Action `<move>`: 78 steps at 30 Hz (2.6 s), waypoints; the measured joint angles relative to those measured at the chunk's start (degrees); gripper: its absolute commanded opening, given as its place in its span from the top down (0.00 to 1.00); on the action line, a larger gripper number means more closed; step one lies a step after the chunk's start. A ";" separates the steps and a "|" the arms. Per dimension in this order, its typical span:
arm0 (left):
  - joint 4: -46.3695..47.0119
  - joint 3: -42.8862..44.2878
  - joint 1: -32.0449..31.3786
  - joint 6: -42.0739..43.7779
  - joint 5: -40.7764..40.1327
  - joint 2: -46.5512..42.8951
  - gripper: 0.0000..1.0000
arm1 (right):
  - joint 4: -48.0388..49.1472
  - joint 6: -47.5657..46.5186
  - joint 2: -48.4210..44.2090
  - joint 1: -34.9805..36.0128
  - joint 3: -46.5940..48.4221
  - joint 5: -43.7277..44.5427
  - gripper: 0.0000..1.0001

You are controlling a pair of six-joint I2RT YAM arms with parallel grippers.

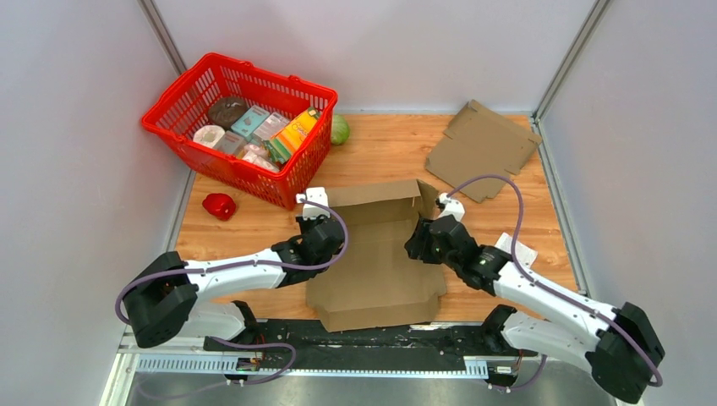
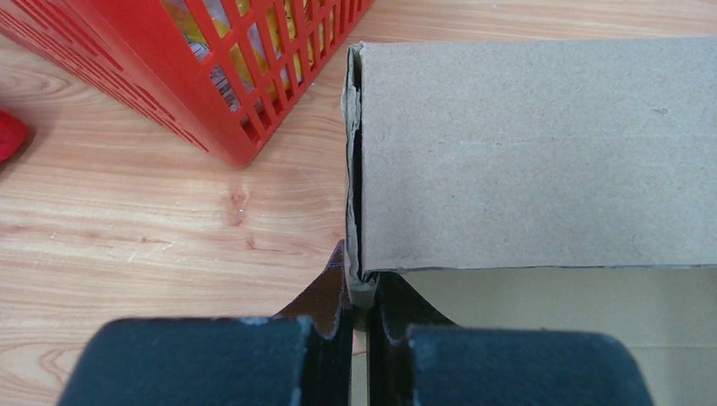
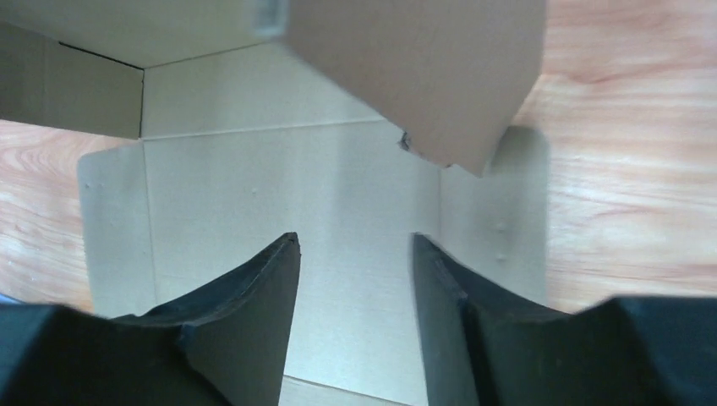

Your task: Fold the paper box

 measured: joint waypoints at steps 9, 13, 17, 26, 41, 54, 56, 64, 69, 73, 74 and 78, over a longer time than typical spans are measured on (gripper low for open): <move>0.31 0.37 -0.04 1.16 -0.07 0.52 1.00 | -16.00 -8.57 -22.60 -4.83 8.96 9.29 0.35; 0.35 0.37 -0.04 1.31 0.00 0.50 1.00 | -13.68 -13.29 -22.71 -16.02 8.83 13.86 0.32; 0.52 0.17 -0.04 1.73 0.37 0.26 1.00 | -5.70 -22.91 -9.55 -22.10 5.66 10.43 0.28; 2.05 -1.01 -0.04 3.28 1.42 -0.81 1.00 | 13.27 -41.09 6.36 -22.56 0.20 -10.91 0.29; 4.09 -2.95 0.24 5.73 2.36 -2.60 1.00 | 36.52 -48.15 7.93 -21.55 -3.98 -29.31 0.66; 4.37 -3.63 0.44 7.28 1.64 -3.15 1.00 | 47.30 -48.63 15.39 -16.04 -4.11 -20.11 0.44; 4.61 -3.85 0.44 7.32 1.77 -3.32 1.00 | 49.03 -48.72 16.09 -16.00 -4.09 -19.78 0.48; 4.70 -4.07 0.44 7.28 2.01 -3.76 1.00 | 56.46 -47.63 23.56 -13.92 -3.43 -14.32 1.00; 3.41 -4.15 0.59 6.16 0.85 -4.15 1.00 | 64.11 -45.38 30.80 -4.26 -1.44 10.25 1.00; 2.08 -3.98 0.90 4.42 -0.44 -4.15 1.00 | 72.24 -44.59 39.19 2.80 1.53 29.88 1.00; 1.77 -3.93 1.03 3.91 -0.68 -4.15 1.00 | 74.44 -44.74 40.72 4.00 1.97 33.27 1.00; 0.66 -3.72 1.16 2.16 -1.18 -4.15 1.00 | 80.56 -45.33 43.69 6.88 1.88 40.33 0.72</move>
